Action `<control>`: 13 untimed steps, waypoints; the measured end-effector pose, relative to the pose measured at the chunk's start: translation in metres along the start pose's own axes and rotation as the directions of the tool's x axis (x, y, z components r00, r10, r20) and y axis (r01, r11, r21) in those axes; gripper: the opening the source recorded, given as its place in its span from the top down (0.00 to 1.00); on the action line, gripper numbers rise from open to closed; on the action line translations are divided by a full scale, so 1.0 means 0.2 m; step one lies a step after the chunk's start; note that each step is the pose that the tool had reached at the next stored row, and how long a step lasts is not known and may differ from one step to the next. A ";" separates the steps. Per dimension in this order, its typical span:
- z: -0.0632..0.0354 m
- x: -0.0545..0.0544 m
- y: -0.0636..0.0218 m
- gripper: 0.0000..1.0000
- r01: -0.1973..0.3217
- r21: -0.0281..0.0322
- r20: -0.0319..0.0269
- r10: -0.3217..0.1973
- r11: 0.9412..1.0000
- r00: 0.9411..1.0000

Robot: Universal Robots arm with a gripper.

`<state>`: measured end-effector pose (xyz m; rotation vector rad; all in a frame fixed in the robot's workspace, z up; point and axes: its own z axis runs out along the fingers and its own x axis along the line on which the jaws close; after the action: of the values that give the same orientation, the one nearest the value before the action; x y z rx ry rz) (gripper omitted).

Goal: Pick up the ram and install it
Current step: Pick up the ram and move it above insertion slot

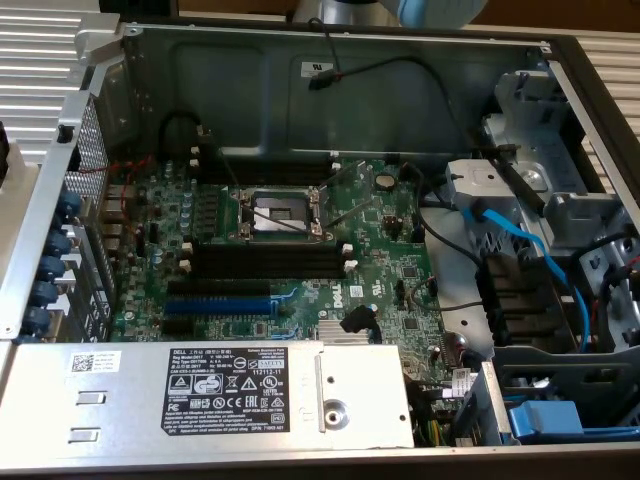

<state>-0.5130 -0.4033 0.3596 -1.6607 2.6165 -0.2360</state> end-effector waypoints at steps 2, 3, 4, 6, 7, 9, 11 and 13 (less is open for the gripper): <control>-0.001 0.00 0.000 0.89 0.017 -0.015 0.003 -0.017 1.000 1.000; -0.001 0.00 0.000 0.89 0.025 -0.024 0.007 -0.025 0.999 1.000; -0.001 0.00 0.000 0.89 0.033 -0.034 0.011 -0.033 0.999 0.999; -0.004 0.00 0.000 0.89 0.052 -0.052 0.015 -0.051 0.997 0.999; -0.005 0.00 -0.001 0.89 0.064 -0.058 0.015 -0.063 0.996 0.998; -0.009 0.00 -0.001 0.89 0.090 -0.066 0.015 -0.089 0.994 0.996; -0.011 0.00 -0.001 0.89 0.126 -0.065 0.020 -0.125 0.990 0.992; -0.012 0.00 -0.001 0.89 0.162 -0.062 0.024 -0.160 0.985 0.987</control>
<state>-0.5131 -0.4033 0.3620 -1.8877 2.5031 -0.1409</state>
